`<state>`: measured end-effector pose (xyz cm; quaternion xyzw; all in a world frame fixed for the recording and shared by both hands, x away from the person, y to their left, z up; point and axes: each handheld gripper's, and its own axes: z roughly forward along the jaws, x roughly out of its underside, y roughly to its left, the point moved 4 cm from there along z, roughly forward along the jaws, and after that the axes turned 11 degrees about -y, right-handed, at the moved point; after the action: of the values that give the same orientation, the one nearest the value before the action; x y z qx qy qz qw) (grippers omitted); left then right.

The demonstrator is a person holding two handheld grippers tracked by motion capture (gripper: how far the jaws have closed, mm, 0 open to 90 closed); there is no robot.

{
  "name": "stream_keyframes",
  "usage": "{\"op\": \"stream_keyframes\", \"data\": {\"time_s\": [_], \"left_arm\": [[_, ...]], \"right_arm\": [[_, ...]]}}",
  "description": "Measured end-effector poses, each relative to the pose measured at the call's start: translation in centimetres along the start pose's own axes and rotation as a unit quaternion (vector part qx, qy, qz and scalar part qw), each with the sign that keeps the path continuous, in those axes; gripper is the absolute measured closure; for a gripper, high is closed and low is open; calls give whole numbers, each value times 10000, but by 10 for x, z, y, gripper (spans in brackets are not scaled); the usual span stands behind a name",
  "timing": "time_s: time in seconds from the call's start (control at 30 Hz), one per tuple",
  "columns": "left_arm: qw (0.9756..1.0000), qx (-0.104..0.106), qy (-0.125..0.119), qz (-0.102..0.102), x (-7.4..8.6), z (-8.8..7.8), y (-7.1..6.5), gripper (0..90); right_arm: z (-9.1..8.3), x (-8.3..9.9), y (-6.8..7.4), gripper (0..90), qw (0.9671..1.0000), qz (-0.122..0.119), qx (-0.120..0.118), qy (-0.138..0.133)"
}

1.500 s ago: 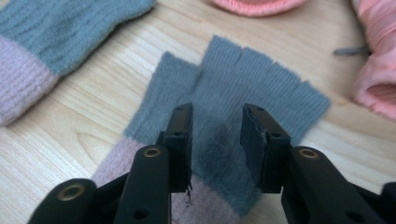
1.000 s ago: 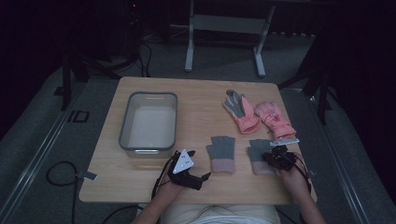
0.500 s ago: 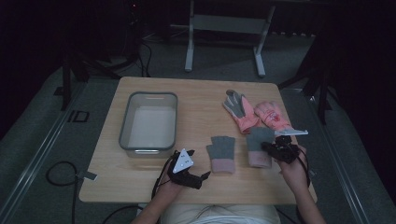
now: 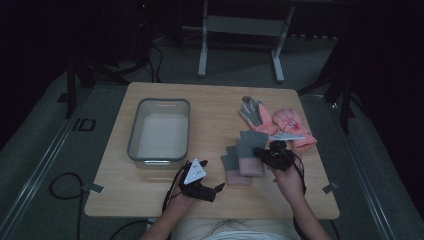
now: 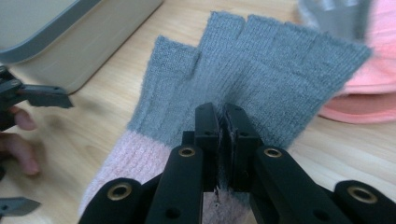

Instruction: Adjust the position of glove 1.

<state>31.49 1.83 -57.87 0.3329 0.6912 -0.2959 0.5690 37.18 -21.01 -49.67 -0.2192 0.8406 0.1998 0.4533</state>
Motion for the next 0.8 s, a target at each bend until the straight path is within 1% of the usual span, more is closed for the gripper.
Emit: {"op": "stream_keyframes", "data": {"time_s": [0.03, 0.07, 0.1, 0.17, 0.3, 0.37, 0.47, 0.5, 0.53, 0.6, 0.63, 0.67, 0.73, 0.8], "left_arm": [[10000, 3, 0, -2, 0, 0, 0, 11], [10000, 5, 0, -4, 0, 0, 0, 11], [10000, 6, -2, -8, 0, 0, 0, 11], [10000, 14, -3, -11, 0, 0, 0, 11], [10000, 30, 8, 3, 0, 0, 0, 11], [10000, 31, 19, 7, 0, 0, 0, 11], [10000, 24, 31, 16, 0, 0, -1, 11], [10000, -15, 52, 42, 0, 0, -1, 11], [10000, -45, 56, 52, 0, 0, -1, 11], [9998, -169, 58, 127, 0, 0, -1, 11], [9997, -204, 64, 150, 0, 0, -1, 10], [9996, -216, 71, 154, 1, 0, -1, 11], [9994, -295, 92, 167, 1, 0, -1, 11], [9992, -345, 106, 175, 1, 1, -1, 11]], "right_arm": [[6, 2, 7, 851, 10000, -32, 16, 49], [6, 2, 7, 851, 10000, -32, 16, 49], [10, 3, 11, 852, 9999, -42, 1, 98], [12, 4, 13, 851, 9999, -11, -21, 125], [22, 11, 18, 851, 9996, -68, -34, 267], [28, 16, 18, 850, 9993, -55, -60, 367], [33, 20, 18, 850, 9991, -75, -45, 423], [35, 21, 17, 849, 9990, -60, -26, 449], [39, 26, 16, 848, 9985, -3, -30, 538], [41, 30, 16, 848, 9982, 37, -61, 594], [43, 32, 16, 846, 9981, 43, -72, 618], [44, 34, 16, 846, 9979, 42, -31, 640], [46, 38, 14, 843, 9978, 138, -35, 655], [49, 41, 13, 837, 9976, 107, -4, 683]]}}
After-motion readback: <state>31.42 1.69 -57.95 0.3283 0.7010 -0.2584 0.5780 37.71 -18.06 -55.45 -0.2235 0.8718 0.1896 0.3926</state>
